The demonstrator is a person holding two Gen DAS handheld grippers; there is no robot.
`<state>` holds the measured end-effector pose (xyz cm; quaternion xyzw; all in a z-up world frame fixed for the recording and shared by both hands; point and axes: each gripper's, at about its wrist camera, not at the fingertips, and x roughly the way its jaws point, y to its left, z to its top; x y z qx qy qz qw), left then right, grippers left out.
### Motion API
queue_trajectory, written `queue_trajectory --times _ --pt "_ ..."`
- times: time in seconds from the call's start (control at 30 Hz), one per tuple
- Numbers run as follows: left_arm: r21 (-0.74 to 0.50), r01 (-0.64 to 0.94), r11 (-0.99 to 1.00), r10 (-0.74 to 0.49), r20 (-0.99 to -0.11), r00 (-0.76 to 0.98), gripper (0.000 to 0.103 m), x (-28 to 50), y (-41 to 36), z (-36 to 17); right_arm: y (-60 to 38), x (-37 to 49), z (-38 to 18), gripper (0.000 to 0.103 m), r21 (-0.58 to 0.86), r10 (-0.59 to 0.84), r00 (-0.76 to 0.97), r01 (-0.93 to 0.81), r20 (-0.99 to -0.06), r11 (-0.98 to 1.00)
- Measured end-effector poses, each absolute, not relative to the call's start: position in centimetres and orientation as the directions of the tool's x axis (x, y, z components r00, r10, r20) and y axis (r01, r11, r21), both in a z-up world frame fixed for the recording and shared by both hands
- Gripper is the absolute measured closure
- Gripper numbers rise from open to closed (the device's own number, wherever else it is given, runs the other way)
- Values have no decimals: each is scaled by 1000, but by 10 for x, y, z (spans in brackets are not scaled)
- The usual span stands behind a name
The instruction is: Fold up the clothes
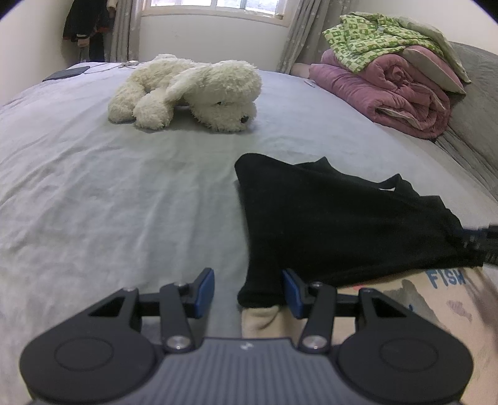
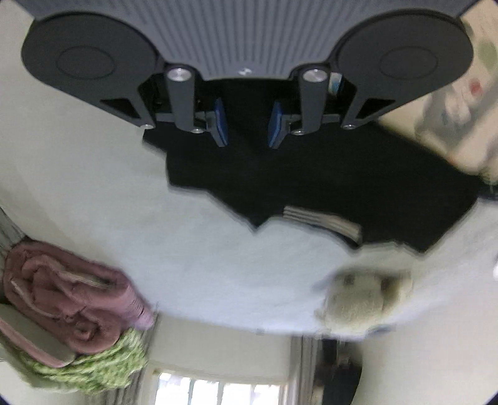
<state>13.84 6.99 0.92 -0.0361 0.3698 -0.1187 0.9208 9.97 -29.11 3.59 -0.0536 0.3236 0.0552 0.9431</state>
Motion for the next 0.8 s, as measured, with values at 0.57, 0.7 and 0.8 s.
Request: queue_trajectory --times 0.57,0.7,0.8 --pt "-150 197 969 -247 -675 696 52 137 70 9 -308 136 52 67 39 80 772 -71 -631 997" --pt "-162 201 966 -257 -676 691 52 138 73 10 -307 148 27 61 9 8 745 -2 -666 1000" --pt "-182 182 966 -257 -680 686 52 138 77 14 -310 133 35 60 -20 -97 760 110 -643 994"
